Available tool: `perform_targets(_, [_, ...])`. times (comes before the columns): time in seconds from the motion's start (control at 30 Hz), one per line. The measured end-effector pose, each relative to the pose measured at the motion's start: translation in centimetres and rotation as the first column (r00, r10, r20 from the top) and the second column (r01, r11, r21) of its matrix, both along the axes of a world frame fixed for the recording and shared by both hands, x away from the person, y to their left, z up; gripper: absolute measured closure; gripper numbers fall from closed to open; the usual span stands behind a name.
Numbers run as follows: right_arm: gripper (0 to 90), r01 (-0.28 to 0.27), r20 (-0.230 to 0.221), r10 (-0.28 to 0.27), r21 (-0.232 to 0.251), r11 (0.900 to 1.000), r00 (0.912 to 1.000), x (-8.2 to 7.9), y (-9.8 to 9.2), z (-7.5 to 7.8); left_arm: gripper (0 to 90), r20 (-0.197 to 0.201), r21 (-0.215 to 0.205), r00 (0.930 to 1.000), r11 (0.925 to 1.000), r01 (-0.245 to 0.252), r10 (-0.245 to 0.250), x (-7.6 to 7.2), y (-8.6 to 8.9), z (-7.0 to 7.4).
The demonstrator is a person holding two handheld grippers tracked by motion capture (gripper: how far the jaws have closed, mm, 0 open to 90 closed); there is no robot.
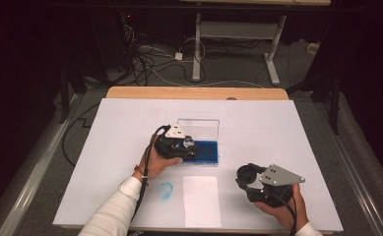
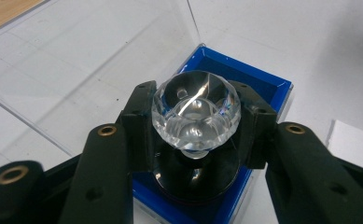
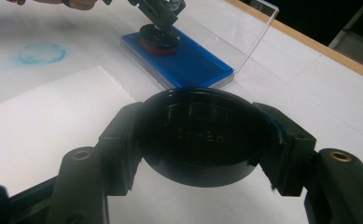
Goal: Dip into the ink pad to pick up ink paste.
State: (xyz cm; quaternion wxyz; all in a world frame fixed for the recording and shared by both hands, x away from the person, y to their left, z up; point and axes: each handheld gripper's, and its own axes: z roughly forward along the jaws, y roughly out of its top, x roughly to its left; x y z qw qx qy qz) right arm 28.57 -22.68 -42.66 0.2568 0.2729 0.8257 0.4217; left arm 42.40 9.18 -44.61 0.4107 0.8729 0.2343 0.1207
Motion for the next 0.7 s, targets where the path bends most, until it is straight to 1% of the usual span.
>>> perform_targets(0.07, [37.9, -0.001, 0.001, 0.001, -0.003, 1.000, 1.0000, 0.0, 0.1, 0.0, 54.4, 0.003, 0.011, 1.0000, 0.9999, 0.000, 0.000, -0.1, 0.0, 0.1])
perform_targets(0.17, [37.9, 0.000, 0.000, 0.000, -0.003, 1.000, 1.0000, 0.0, 0.1, -0.1, 54.4, -0.001, 0.002, 1.0000, 1.0000, -0.002, 0.002, 0.0, 0.0, 0.0])
perform_targets(0.23, [37.9, 0.000, -0.003, 0.000, 0.003, 1.000, 1.0000, 0.0, 0.0, 0.0, 54.4, 0.008, 0.017, 1.0000, 0.9998, 0.001, -0.001, -0.1, -0.1, 0.1])
perform_targets(0.27, [37.9, 0.001, -0.003, -0.001, 0.008, 1.000, 1.0000, 0.0, -0.1, 0.0, 54.3, 0.008, 0.019, 1.0000, 0.9998, 0.004, -0.004, -0.1, -0.1, 0.1])
perform_targets(0.3, [37.9, 0.002, -0.007, -0.002, 0.012, 1.000, 1.0000, 0.0, -0.1, 0.0, 54.4, -0.005, 0.014, 1.0000, 0.9999, 0.000, 0.000, 0.0, 0.0, 0.2])
perform_targets(0.33, [37.9, 0.003, -0.005, -0.003, 0.010, 1.000, 1.0000, 0.0, -0.2, 0.1, 54.4, -0.007, 0.015, 1.0000, 0.9999, 0.001, -0.001, 0.0, 0.1, 0.2])
perform_targets(0.4, [37.9, 0.003, 0.000, -0.003, 0.013, 1.000, 1.0000, 0.1, -0.2, 0.1, 54.4, -0.001, 0.020, 1.0000, 0.9998, -0.001, 0.001, -0.1, 0.0, 0.3])
perform_targets(0.43, [37.9, 0.005, 0.000, -0.005, 0.014, 1.000, 1.0000, 0.1, -0.2, 0.1, 54.4, -0.004, 0.007, 1.0000, 1.0000, -0.003, 0.003, -0.1, 0.1, 0.4])
perform_targets(0.47, [37.9, 0.003, -0.001, -0.003, 0.017, 1.000, 1.0000, 0.1, -0.2, 0.1, 54.4, -0.012, -0.015, 0.9999, 0.9998, 0.011, -0.011, -0.1, 0.2, 0.5])
perform_targets(0.53, [37.9, 0.005, -0.004, -0.005, 0.019, 1.000, 1.0000, 0.2, -0.2, 0.1, 54.4, 0.009, -0.012, 1.0000, 0.9999, -0.003, 0.003, -0.2, 0.3, 1.0])
perform_targets(0.57, [37.9, 0.005, -0.004, -0.005, 0.018, 1.000, 1.0000, 0.2, -0.2, 0.1, 54.4, 0.013, -0.024, 0.9999, 0.9997, 0.011, -0.010, -0.4, 0.5, 1.5])
perform_targets(0.63, [37.9, 0.006, -0.007, -0.006, 0.020, 1.000, 1.0000, 0.3, -0.3, 0.0, 54.4, 0.035, -0.031, 0.9993, 0.9995, 0.011, -0.010, -0.7, 0.8, 2.3])
perform_targets(0.7, [37.9, 0.008, -0.006, -0.008, 0.017, 1.000, 1.0000, 0.2, -0.3, 0.0, 54.4, 0.046, -0.053, 0.9988, 0.9984, 0.021, -0.019, -1.2, 1.3, 3.1])
